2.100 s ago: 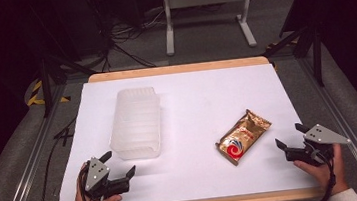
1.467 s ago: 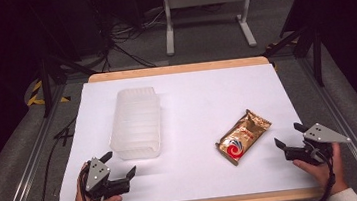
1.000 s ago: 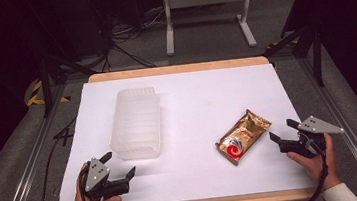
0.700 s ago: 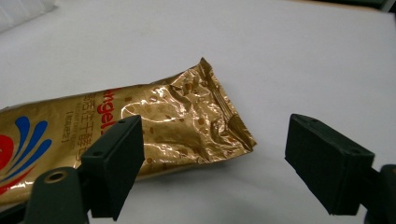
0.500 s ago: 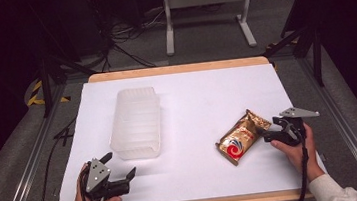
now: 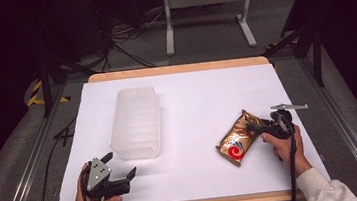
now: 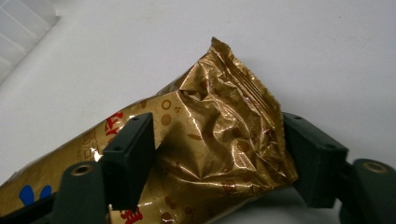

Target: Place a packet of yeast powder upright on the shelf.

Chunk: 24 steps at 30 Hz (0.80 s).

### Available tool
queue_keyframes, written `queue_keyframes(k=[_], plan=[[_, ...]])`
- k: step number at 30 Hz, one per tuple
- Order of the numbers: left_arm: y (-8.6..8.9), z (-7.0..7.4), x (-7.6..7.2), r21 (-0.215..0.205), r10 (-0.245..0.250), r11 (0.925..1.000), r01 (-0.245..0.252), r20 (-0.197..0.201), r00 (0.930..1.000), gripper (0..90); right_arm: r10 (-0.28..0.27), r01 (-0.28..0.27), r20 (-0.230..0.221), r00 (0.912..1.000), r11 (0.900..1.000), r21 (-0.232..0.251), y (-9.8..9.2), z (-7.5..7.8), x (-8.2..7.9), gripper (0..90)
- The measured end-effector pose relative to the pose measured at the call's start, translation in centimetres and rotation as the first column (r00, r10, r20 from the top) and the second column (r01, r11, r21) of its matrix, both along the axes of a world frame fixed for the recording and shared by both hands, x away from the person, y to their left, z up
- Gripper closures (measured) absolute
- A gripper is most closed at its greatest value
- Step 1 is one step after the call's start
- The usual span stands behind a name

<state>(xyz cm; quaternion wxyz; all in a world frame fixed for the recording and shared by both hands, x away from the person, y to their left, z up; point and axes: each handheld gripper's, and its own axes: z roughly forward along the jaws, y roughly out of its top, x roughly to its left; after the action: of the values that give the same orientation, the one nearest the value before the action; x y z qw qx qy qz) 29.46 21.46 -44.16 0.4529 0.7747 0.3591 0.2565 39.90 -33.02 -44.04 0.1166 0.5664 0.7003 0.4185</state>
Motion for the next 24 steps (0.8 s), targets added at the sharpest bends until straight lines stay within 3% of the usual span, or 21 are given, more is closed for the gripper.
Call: queue_keyframes(k=[4, 6, 7, 9, 11, 17, 24], plan=[[-0.1, 0.0, 0.1, 0.004, -0.002, 1.0000, 0.002, 0.000, 1.0000, 10.5, -0.032, 0.032, -0.002, 0.9995, 0.996, 0.079, -1.2, -0.5, 0.6, 65.2], [-0.1, 0.0, 0.1, 0.004, -0.002, 1.0000, 0.002, -0.001, 1.0000, 10.5, -0.068, 0.070, -0.024, 0.9974, 0.990, 0.124, -1.8, -0.6, 0.9, 82.5], [0.0, -0.1, 0.1, -0.003, 0.001, 1.0000, -0.001, -0.005, 1.0000, 10.5, -0.064, 0.067, -0.029, 0.9976, 0.986, 0.152, -2.0, -0.7, 0.9, 83.6], [0.1, 0.0, 0.1, -0.007, 0.002, 1.0000, -0.002, -0.004, 1.0000, 10.5, -0.058, 0.061, -0.028, 0.9979, 0.988, 0.140, -2.0, -0.6, 0.9, 85.4], [0.1, 0.0, 0.1, -0.007, 0.003, 1.0000, -0.003, -0.003, 1.0000, 10.5, -0.048, 0.049, -0.009, 0.9988, 0.993, 0.111, -1.9, -0.4, 0.8, 86.4], [0.1, 0.0, 0.1, -0.007, 0.003, 1.0000, -0.003, -0.003, 1.0000, 10.5, -0.014, 0.009, 0.042, 0.9990, 0.994, 0.112, -2.2, 0.5, 0.3, 87.6], [0.1, 0.0, 0.1, -0.003, 0.001, 1.0000, -0.001, 0.003, 1.0000, 10.5, 0.014, -0.027, 0.115, 0.9933, 0.994, 0.105, -2.1, 1.9, -0.5, 87.9]])
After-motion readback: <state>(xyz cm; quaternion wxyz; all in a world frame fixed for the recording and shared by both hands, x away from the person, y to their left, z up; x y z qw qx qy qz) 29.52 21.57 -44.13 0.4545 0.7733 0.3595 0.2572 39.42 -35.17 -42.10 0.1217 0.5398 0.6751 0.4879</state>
